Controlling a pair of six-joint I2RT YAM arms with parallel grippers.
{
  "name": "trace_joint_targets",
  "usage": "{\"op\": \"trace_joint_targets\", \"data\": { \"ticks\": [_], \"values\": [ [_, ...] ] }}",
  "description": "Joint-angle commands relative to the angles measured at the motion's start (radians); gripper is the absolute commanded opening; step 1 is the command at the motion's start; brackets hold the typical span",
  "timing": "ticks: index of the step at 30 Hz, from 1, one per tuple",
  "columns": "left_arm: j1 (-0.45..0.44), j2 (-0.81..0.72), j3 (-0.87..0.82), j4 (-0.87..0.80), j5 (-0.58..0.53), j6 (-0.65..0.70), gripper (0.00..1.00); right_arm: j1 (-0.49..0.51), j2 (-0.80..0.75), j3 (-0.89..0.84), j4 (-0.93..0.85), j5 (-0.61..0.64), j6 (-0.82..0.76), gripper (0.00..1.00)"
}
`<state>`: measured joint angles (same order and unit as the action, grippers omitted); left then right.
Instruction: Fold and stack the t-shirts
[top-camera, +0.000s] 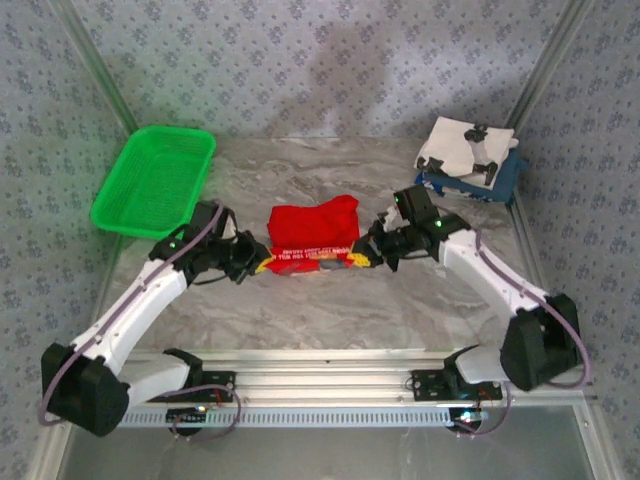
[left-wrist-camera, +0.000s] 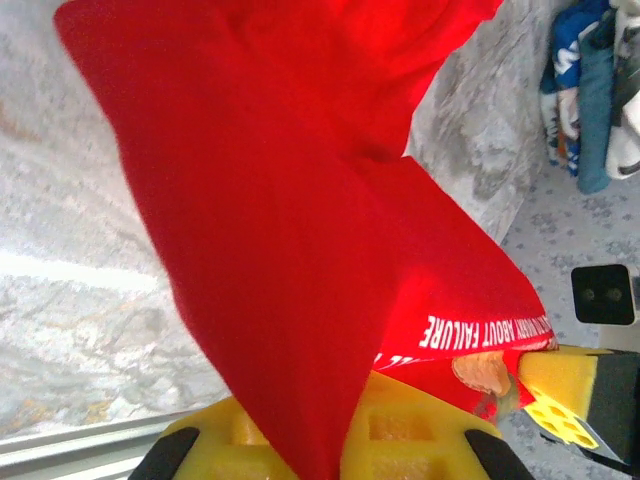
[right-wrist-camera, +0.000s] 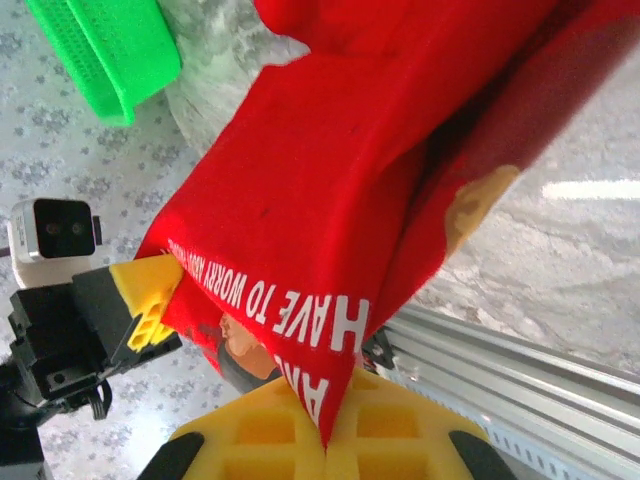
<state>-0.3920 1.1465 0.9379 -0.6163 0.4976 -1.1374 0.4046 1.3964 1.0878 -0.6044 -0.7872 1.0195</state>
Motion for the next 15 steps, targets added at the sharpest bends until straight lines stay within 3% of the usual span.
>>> {"op": "trace_joint_targets", "data": {
  "ticks": [1,15],
  "values": [
    [0.050,0.064,0.096,-0.017,0.027,0.062,0.02,-0.048,0.098,0.151,-0.100,-0.014,-0.119,0.00],
    [0.167,0.362,0.315,0.049,0.153,0.170,0.00,-0.139,0.407,0.427,-0.130,-0.051,-0.215,0.00]
  ]
}}
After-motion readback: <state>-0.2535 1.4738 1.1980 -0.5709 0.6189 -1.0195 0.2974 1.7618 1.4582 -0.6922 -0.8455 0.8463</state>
